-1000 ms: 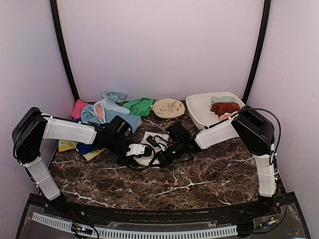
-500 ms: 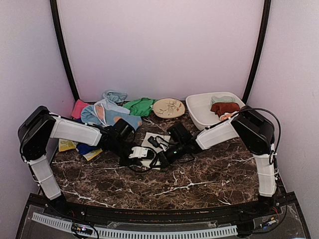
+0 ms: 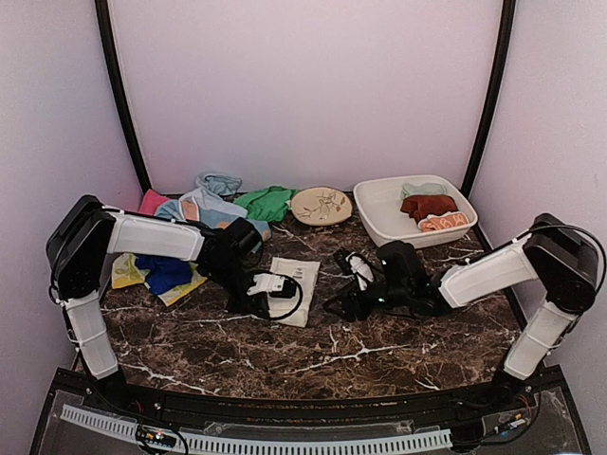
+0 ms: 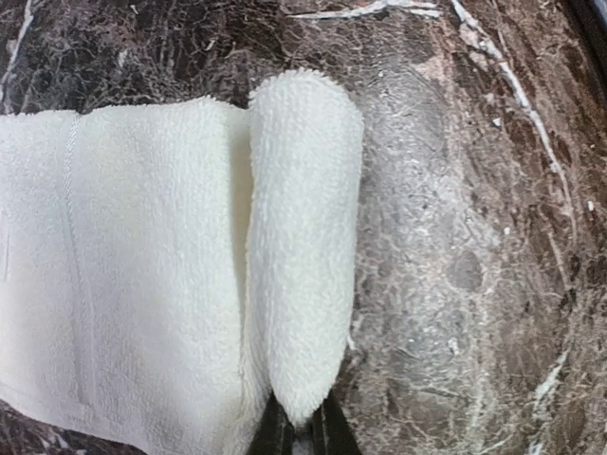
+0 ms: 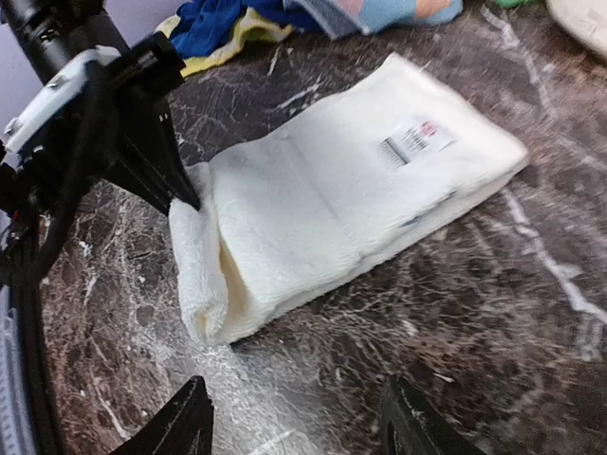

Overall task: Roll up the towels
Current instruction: Roll the towel at the center of the board.

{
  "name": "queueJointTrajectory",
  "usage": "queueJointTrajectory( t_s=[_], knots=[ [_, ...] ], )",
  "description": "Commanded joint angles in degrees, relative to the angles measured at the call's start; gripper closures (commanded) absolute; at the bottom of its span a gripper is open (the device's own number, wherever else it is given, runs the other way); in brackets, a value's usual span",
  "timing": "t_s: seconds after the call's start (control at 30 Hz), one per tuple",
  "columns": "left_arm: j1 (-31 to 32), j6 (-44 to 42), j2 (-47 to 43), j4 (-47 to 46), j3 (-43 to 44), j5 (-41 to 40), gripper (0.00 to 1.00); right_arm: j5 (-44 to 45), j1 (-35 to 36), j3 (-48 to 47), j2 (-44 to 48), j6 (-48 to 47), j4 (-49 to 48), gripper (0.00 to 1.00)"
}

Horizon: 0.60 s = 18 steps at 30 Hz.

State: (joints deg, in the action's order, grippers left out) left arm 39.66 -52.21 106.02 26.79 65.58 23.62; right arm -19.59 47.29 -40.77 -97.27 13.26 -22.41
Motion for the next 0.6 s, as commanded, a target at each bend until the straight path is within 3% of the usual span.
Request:
queueJointTrajectory(
  t_s=[0.0, 0.13, 0.3, 0.57],
  knots=[
    [-1.8, 3.3, 2.7, 15.1, 4.6, 9.5, 1.0, 16.1, 4.7, 8.4, 8.7, -11.3, -12.1, 0.39],
    [-3.6, 4.8, 6.6, 20.3, 8.2, 13.9, 1.0, 28.3, 15.3, 10.2, 12.1, -21.8, -9.4, 0.39],
    [-5.5, 5.4, 9.9, 22.8, 10.4, 16.3, 1.0, 41.6, 27.3, 4.4, 6.5, -36.8, -6.9, 0.39],
    [-5.9, 4.7, 14.0, 26.0, 14.1, 15.5, 1.0, 39.4, 27.8, -7.1, -9.5, -52.1, -9.9, 0.4]
  ],
)
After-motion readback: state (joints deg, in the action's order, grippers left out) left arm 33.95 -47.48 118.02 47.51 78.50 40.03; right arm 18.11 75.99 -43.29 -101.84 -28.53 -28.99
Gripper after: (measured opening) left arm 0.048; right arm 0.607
